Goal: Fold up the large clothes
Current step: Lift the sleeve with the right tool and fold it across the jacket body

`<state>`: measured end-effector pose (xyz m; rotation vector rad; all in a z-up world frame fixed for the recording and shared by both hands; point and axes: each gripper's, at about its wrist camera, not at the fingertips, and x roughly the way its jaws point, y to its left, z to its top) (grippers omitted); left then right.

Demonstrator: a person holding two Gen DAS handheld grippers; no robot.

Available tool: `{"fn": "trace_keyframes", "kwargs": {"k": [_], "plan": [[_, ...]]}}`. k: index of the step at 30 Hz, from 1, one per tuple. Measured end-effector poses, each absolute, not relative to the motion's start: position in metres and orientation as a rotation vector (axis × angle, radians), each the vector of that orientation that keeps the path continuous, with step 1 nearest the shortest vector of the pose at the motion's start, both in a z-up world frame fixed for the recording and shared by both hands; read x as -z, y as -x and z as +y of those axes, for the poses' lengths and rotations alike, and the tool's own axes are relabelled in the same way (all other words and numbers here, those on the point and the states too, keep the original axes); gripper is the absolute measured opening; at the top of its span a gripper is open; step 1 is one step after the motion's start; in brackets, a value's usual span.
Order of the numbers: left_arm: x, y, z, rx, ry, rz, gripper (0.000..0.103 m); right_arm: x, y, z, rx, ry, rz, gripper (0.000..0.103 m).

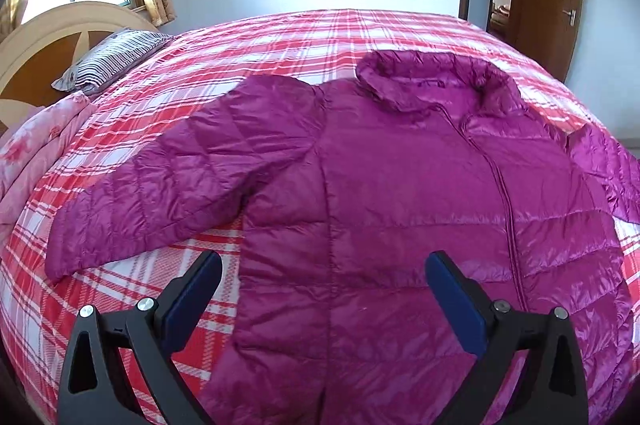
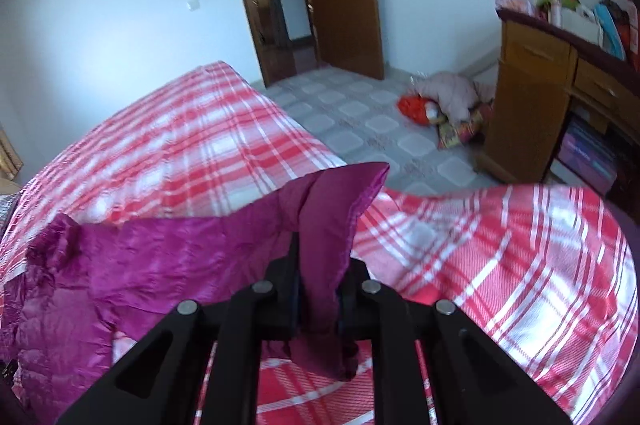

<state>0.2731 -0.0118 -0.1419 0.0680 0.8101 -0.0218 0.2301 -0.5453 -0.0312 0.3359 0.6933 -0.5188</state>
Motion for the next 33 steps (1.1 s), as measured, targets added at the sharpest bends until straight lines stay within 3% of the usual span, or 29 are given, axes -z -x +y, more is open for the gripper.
{"fn": "trace_keyframes", "kwargs": {"k": [9,17,23,33], "plan": [[0.128,-0.265,0.011,0.021,-0.024,0.774,0.102,-0.046,-0.269,-0.447,0.344,-0.126,0.601,0.014],[0.128,-0.264,0.029,0.013,0.018,0.777,0.102,-0.073,-0.305,-0.332,0.123,0.038,0.567,0.014],[0.130,-0.264,0.043,-0.002,0.033,0.778,0.102,-0.055,-0.333,-0.251,-0.035,0.130,0.589,0.014],[0.130,-0.268,0.065,-0.044,0.048,0.783,0.102,0.037,-0.376,-0.143,-0.243,0.237,0.762,0.014]]}}
